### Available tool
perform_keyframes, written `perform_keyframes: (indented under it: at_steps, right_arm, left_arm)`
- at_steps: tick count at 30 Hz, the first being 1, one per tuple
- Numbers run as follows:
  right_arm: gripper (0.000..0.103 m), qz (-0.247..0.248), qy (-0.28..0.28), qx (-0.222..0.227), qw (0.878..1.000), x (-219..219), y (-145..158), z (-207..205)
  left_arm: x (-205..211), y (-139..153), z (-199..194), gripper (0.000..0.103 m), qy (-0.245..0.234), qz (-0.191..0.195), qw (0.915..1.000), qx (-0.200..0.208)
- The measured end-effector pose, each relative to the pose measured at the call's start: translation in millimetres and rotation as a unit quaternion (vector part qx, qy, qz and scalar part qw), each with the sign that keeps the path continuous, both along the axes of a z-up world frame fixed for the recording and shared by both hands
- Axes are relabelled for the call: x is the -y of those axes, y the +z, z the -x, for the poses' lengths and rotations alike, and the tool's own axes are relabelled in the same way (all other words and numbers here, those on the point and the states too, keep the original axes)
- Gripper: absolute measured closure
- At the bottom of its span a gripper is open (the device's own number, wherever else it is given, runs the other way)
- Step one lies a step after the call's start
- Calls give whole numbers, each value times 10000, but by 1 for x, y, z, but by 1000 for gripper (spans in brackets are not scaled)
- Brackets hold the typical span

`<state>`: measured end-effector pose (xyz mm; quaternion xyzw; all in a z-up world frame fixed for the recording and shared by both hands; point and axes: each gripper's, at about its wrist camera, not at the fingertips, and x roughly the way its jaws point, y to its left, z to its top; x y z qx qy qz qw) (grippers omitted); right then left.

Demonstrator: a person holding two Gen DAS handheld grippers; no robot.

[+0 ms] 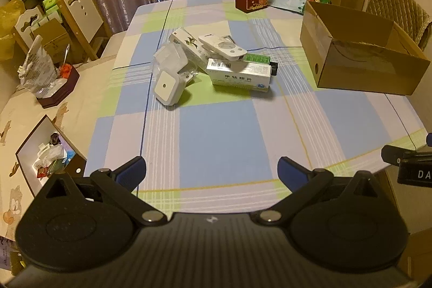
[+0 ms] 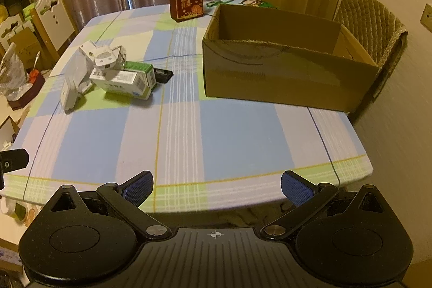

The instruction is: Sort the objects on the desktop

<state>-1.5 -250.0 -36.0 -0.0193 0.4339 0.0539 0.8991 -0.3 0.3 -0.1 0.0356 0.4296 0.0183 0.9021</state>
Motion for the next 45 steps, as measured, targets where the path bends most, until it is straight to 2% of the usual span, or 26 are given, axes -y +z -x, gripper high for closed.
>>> perform_keyframes:
  at_steps: [5,11,25,45]
  right_arm:
    - [0,2,-26,-26,10000,3,3,4]
    - [0,-41,-48,-105,9999,7,6,6]
    - [0,-88,-7,-137,9999,6,8,2]
    - [0,-136,155,-166,9996,9,7,-3]
  left_arm:
    - [-4,0,5,0,-23,17,10000,58]
    - [13,10,4,0,-21,-164,9999,-46]
    - [10,4,5,0,-5,-48,9999,-103]
    - [14,1,5,0,133,-79,9998,-134]
